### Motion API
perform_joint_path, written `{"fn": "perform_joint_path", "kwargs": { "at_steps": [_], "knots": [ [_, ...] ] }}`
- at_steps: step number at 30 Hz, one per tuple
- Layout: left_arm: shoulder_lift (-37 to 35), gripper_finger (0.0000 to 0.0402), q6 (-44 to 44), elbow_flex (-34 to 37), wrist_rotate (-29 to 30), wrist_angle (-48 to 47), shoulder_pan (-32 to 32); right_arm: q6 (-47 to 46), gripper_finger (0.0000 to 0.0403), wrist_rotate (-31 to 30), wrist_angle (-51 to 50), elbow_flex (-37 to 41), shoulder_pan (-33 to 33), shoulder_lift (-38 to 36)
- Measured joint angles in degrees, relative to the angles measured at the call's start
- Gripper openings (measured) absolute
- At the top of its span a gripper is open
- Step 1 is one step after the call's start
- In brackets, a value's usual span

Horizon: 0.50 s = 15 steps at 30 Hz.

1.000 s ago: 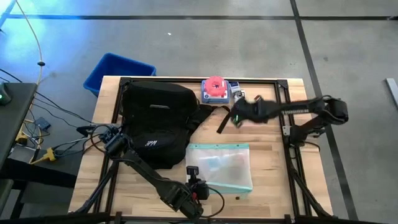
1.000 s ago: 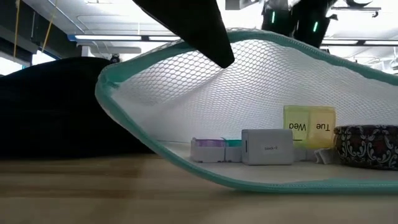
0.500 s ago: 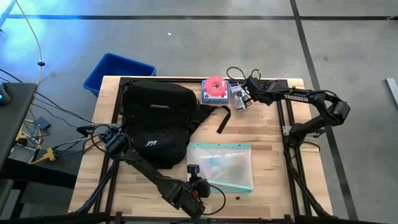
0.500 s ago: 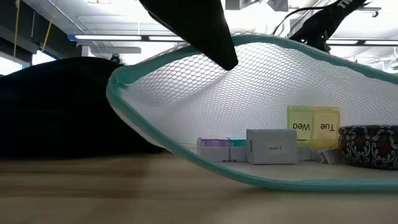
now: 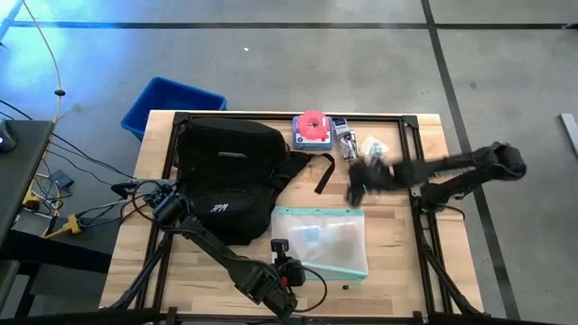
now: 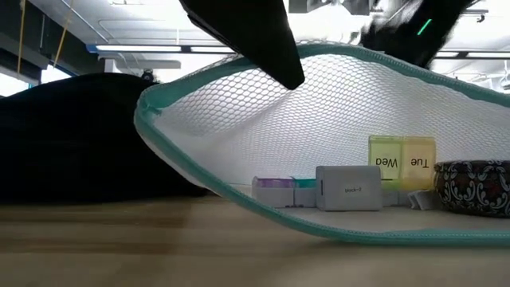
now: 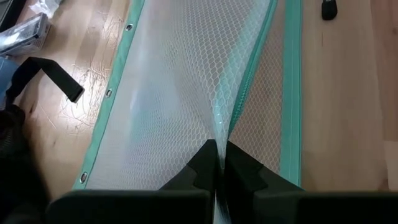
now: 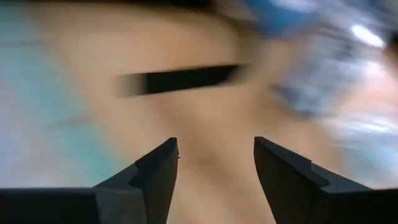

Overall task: Unpack backpack
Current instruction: Remove the white charger from the zip bag

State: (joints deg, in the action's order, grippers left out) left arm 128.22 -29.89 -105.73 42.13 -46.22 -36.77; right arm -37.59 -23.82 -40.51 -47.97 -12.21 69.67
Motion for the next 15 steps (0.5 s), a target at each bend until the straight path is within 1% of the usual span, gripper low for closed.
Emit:
{"fn": "perform_joint_path", "kwargs": {
  "at_steps": [2,4,6,7,9,11,13,15],
  "knots": [
    [0.0,0.0,-0.1,0.0,0.0,0.1,0.0,-4.7,0.0184,-3.0,8.1,0.0,-13.6,0.9],
    [0.0,0.0,-0.4,0.0,0.0,0.6,0.0,-5.9,0.018,-7.6,20.4,0.0,-25.3,4.3],
    [0.0,0.0,0.6,0.1,-0.4,3.9,-0.1,-3.5,0.0178,-12.4,33.3,0.0,-34.4,9.0],
    [0.0,0.0,2.2,0.1,-0.9,6.9,-0.4,-1.4,0.0177,-14.3,39.9,0.0,-37.8,11.8],
    [0.0,0.0,6.0,0.0,-0.6,11.2,-1.1,2.2,0.0176,-17.4,51.7,0.0,-42.6,17.3],
    [0.0,0.0,6.6,0.0,0.5,10.3,-0.8,4.6,0.0176,-19.5,59.6,0.0,-45.3,22.7],
    [0.0,0.0,4.6,0.0,-1.7,7.8,0.6,4.9,0.0176,-19.9,64.2,0.0,-46.0,27.1],
    [0.0,0.0,3.7,0.1,-3.9,8.2,1.8,4.4,0.0176,-18.0,66.0,0.0,-45.5,30.6]
  ]
}}
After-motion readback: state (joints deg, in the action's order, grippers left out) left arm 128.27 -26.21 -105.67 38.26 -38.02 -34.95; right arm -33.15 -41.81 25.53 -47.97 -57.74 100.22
